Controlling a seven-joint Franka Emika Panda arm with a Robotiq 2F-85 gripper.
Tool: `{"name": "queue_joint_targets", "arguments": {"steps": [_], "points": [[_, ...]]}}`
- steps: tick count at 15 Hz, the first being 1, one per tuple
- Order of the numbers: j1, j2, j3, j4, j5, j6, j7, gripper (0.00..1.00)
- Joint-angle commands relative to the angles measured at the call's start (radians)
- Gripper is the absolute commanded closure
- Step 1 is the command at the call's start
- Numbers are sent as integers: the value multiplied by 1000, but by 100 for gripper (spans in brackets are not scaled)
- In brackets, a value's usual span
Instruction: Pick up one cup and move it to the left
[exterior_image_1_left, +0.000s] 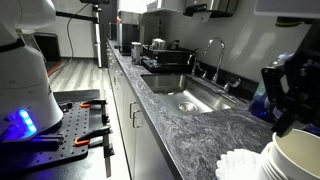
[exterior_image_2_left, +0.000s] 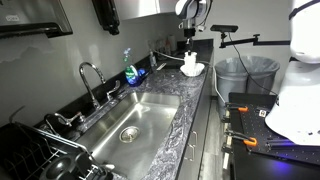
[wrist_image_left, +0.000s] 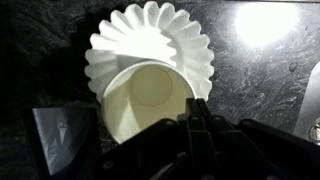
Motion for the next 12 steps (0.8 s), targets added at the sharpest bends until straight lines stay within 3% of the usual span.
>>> {"name": "queue_joint_targets", "arguments": {"steps": [1,12], "points": [[14,-17,-11,13,-42,25,18,99],[18,-38,-9,54,-101,67,12,99]]}}
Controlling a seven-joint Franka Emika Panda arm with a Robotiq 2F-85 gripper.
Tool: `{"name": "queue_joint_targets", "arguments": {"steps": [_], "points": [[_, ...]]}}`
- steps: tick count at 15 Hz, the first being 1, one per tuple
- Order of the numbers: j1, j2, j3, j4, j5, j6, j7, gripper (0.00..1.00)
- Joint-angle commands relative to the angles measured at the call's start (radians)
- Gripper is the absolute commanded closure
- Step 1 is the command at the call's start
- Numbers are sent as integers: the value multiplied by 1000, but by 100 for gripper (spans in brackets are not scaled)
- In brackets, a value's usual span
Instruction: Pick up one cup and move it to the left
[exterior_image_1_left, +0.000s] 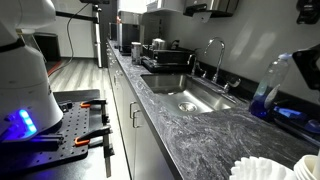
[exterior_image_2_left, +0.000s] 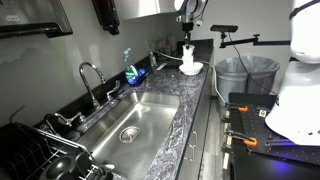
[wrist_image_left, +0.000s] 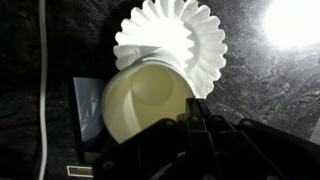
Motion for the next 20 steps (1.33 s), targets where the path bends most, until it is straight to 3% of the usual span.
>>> {"name": "queue_joint_targets", "arguments": {"steps": [1,13,20], "points": [[14,-29,-8,-2,-20,22,10,99],[35,-149,-7,-58,-12,68,-13,99],[100,-311,-9,-204,-35,66,-13,99]]}}
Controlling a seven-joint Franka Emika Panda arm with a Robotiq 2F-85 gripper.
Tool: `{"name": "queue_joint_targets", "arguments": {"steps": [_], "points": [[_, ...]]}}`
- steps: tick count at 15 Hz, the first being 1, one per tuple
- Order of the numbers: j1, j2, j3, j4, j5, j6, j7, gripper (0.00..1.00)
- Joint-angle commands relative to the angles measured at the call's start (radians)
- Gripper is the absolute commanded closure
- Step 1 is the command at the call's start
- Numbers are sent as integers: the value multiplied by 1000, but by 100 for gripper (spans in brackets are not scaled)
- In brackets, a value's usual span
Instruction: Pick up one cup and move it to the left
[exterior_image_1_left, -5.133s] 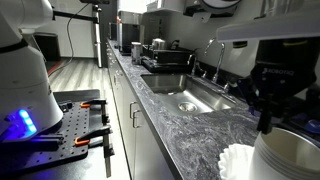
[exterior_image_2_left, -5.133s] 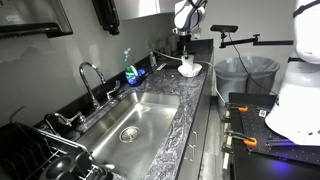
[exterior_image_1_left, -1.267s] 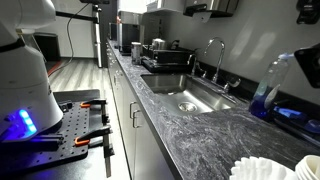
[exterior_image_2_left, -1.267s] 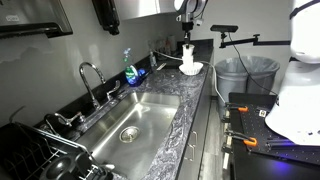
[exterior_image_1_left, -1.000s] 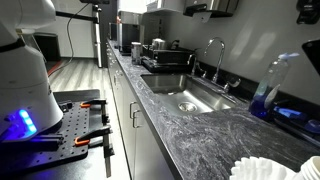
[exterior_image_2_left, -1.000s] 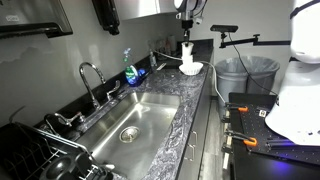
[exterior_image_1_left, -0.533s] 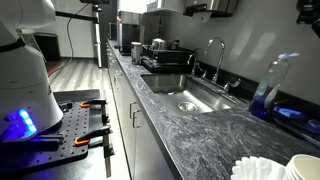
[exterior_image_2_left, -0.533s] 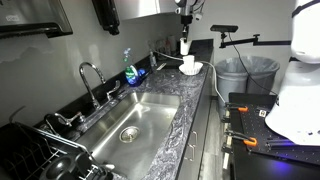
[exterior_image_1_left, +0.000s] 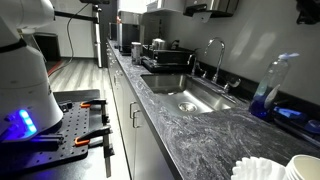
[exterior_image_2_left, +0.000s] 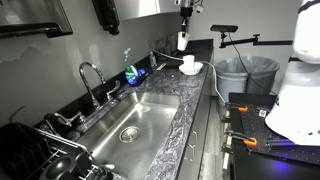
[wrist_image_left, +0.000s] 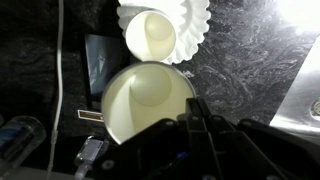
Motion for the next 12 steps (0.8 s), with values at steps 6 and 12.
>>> {"name": "queue_joint_targets", "arguments": {"steps": [6,12], "points": [[105,-221,-8,-264,-99,5,25,99],[159,-266,-1,-378,-153,22,54,99]]}}
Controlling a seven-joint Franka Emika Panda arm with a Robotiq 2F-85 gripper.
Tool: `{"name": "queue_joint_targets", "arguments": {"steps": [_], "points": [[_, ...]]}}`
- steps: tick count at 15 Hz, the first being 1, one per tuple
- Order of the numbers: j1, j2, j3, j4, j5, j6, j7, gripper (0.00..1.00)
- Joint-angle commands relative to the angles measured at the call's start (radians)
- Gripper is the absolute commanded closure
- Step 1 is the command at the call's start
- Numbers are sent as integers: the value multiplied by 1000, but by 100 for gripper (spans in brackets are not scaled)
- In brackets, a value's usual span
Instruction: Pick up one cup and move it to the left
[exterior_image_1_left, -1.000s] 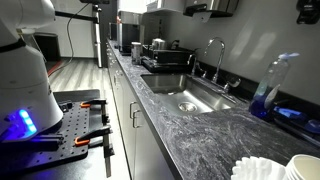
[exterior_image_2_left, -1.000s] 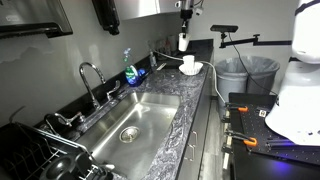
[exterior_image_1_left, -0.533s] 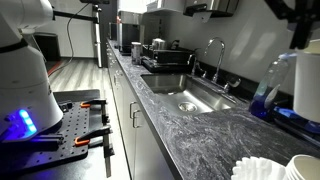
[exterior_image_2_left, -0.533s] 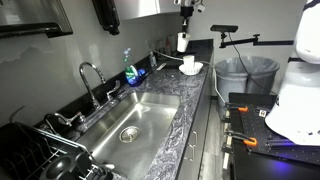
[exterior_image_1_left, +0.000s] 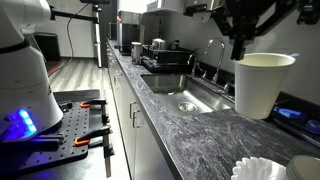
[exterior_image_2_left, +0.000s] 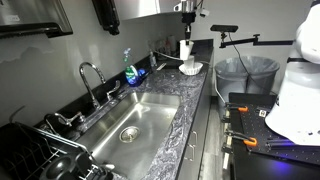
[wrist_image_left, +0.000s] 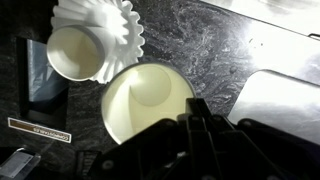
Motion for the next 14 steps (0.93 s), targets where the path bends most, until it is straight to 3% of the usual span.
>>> {"name": "queue_joint_targets", "arguments": {"steps": [1,2,9,14], "points": [[34,-46,-5,-78,-35,32,21,99],[36,-10,-17,-30,-15,0,7,97],[43,-15,-17,-49,-17,10,6,97],[61,-4,13,-54,-45,17,113,99]]}}
